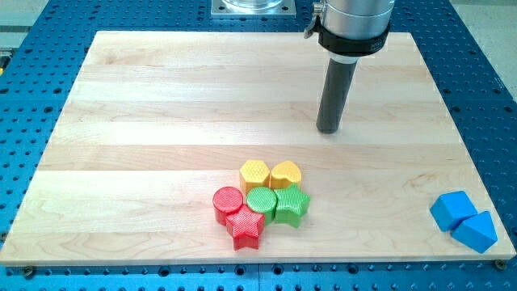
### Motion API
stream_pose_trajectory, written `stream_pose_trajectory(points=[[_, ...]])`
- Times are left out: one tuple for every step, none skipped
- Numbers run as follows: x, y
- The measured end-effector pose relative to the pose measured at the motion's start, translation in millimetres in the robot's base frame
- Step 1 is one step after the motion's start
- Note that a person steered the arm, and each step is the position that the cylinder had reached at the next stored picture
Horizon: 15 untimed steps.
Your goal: Move the red block at the top of the hexagon
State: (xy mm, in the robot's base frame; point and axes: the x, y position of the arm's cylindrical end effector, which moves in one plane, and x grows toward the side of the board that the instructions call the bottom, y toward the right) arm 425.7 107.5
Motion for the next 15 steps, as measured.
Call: stream_pose_trajectory(points=[[-0.9,-0.1],[-0.9,-0.2],[56.2,21.7],[83.1,31.6],[83.2,31.6],[104.4,31.6],[156.7,31.5],[188.3,23.4],[192.5,1.2],[193.2,-24.3],[193.2,-56.9],[193.2,-83.3],[193.2,-120.6],[193.2,-143.5],[181.8,-147.5]])
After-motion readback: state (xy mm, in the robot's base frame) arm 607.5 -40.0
